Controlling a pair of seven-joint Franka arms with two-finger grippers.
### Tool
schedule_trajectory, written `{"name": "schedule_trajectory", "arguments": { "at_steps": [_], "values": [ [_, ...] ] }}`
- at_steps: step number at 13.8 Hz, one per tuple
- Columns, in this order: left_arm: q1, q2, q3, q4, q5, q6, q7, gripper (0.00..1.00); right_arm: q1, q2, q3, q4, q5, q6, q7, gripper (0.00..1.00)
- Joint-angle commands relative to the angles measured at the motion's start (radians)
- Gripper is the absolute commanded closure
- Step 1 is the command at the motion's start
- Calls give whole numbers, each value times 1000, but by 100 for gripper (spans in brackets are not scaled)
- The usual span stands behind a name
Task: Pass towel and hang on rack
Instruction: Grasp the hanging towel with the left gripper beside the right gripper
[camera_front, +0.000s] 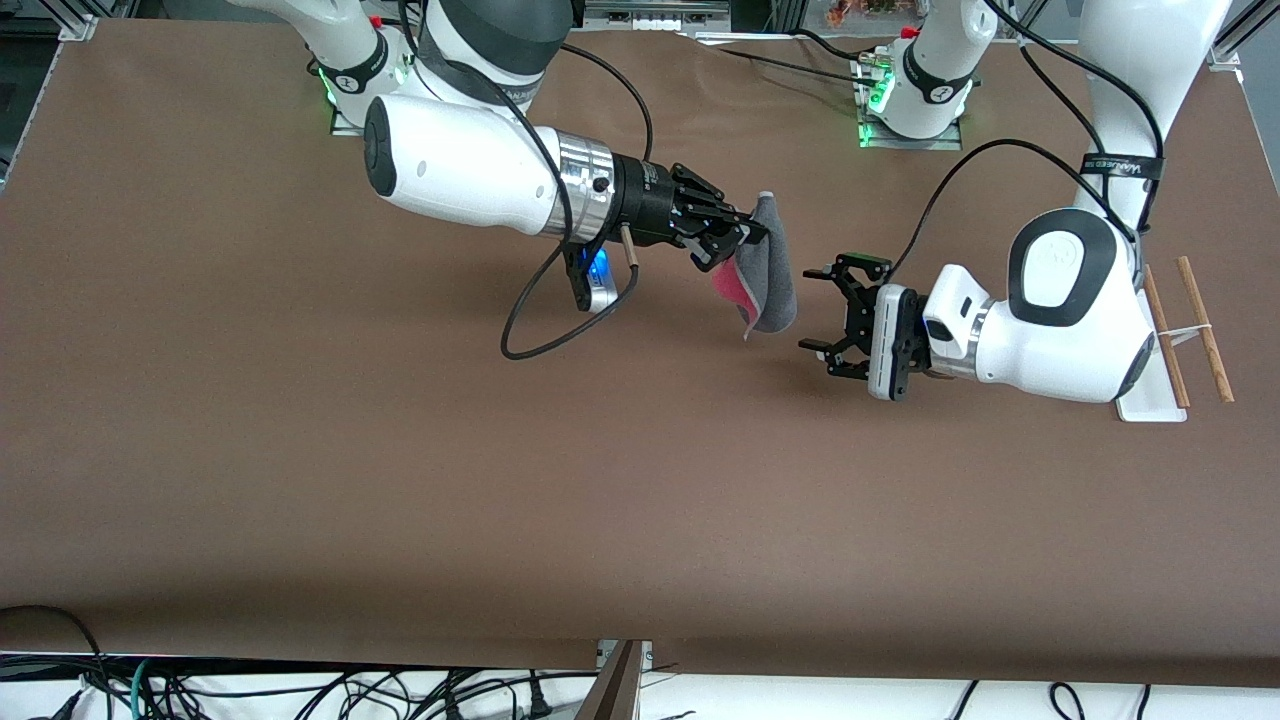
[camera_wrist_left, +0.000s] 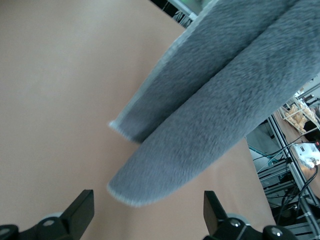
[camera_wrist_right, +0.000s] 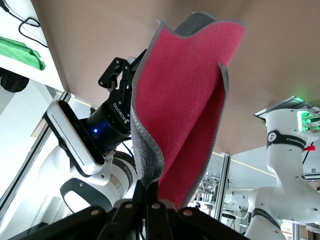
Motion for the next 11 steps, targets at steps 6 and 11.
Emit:
{"name": "schedule_trajectory", "arguments": {
  "at_steps": [6,11],
  "values": [
    [-5,-28,-16,-122,-142,71,312,100,4,19,0,35,15,5,18,100],
    [-3,-27,-16,-122,-142,68,313,100,4,19,0,35,15,7,18,100]
  ]
}}
